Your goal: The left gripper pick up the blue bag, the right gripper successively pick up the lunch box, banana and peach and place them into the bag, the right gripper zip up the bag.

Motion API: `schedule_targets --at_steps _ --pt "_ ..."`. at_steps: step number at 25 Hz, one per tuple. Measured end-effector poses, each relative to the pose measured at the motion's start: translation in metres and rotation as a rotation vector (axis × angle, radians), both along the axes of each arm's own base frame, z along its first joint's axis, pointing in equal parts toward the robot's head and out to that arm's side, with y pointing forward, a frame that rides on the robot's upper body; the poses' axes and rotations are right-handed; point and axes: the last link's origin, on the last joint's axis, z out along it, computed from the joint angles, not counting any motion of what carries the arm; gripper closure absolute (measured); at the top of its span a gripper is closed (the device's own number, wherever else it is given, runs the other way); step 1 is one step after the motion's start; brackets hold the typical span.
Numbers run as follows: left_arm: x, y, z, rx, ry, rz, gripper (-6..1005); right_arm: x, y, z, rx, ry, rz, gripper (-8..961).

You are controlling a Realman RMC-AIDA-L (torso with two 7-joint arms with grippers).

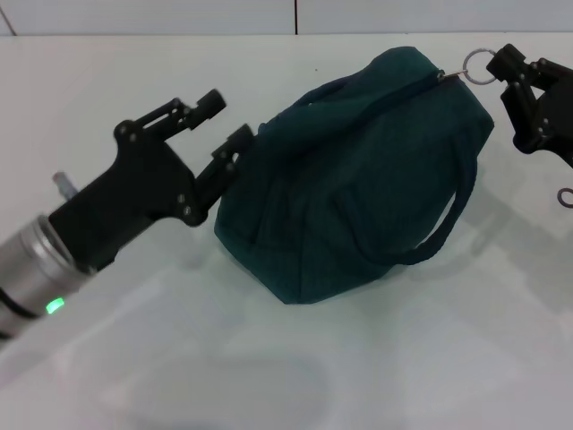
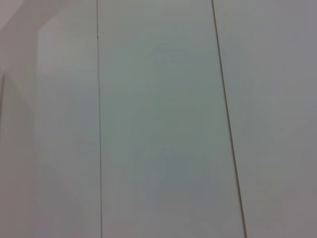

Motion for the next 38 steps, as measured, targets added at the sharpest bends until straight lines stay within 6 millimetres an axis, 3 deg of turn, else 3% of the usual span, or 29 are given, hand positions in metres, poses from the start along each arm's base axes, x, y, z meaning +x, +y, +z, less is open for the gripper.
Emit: schedule_targets --at_steps 2,6,13,20,29,35,38 --pt "0.007 0.01 0.009 -0.101 -0.035 -0.007 614 0.0 0.0 0.0 -0.002 -0.001 0.002 942" --pt "0.03 0.053 0.021 -0.347 -0.008 0.044 466 -0.001 0.0 -0.002 -0.011 -0.007 0.005 942" --pt "0.076 0.107 0.018 -0.593 0.12 0.131 183 -0.002 -0.003 -0.006 -0.029 -0.018 0.018 943" --pt "0.105 0.132 -0.012 -0.701 0.276 0.272 185 -0.001 -0.005 -0.008 -0.036 -0.016 0.02 943" --pt "0.116 0.131 -0.027 -0.708 0.336 0.265 238 -0.001 -0.008 -0.01 -0.043 -0.021 0.023 942" --pt "0.113 0.13 -0.026 -0.679 0.335 0.241 429 -0.001 -0.007 -0.009 -0.038 -0.016 0.019 942" --pt "0.11 0.129 -0.025 -0.659 0.317 0.228 665 0.001 -0.007 -0.008 -0.035 -0.018 0.013 942"
